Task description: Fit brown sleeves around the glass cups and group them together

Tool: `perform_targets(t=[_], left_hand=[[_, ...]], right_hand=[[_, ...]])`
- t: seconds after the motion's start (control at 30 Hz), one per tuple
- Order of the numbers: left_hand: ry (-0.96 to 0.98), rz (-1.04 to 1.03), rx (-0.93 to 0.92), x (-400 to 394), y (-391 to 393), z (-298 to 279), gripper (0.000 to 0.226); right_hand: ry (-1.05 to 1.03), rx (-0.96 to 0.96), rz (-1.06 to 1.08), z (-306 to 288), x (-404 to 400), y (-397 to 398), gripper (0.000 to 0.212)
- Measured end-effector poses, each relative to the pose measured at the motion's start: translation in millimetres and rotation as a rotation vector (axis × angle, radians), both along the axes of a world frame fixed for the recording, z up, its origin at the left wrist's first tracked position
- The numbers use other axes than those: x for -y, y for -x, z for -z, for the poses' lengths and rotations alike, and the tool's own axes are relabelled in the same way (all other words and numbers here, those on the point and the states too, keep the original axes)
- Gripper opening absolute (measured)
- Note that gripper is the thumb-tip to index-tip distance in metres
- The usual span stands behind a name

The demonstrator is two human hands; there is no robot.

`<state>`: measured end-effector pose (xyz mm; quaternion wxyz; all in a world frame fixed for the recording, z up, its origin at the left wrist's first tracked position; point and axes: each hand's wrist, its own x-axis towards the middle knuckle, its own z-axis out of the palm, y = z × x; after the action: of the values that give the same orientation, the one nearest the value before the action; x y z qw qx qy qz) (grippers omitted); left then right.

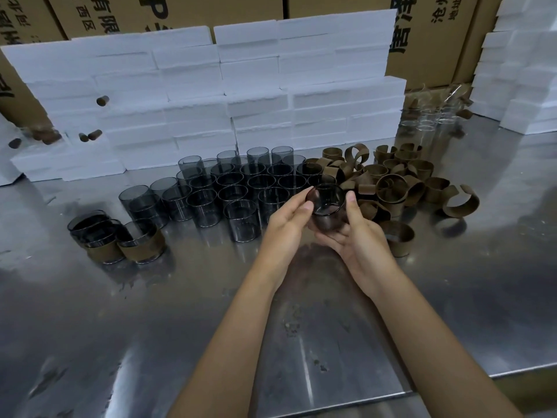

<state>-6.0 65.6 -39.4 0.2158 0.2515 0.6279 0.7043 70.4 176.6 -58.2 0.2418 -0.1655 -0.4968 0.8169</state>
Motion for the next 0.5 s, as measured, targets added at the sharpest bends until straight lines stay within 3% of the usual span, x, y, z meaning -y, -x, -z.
perform_targets(t=[0.17,0.37,0.5], left_hand=[[0.023,0.015,-0.072,-1,0,3,0.042],[-0.017,-0.172,-0.026,0,4,5,0.03],[-0.031,-0.063,0.036,2,4,3,0.048]], right_hand=[[0.033,-0.037,0.009,2,-5,1,0.048],[-0.222,0.022,-0.002,1,5,-1,0.033],[-0.175,0.036,0.014,-2,6,-3,0.037]])
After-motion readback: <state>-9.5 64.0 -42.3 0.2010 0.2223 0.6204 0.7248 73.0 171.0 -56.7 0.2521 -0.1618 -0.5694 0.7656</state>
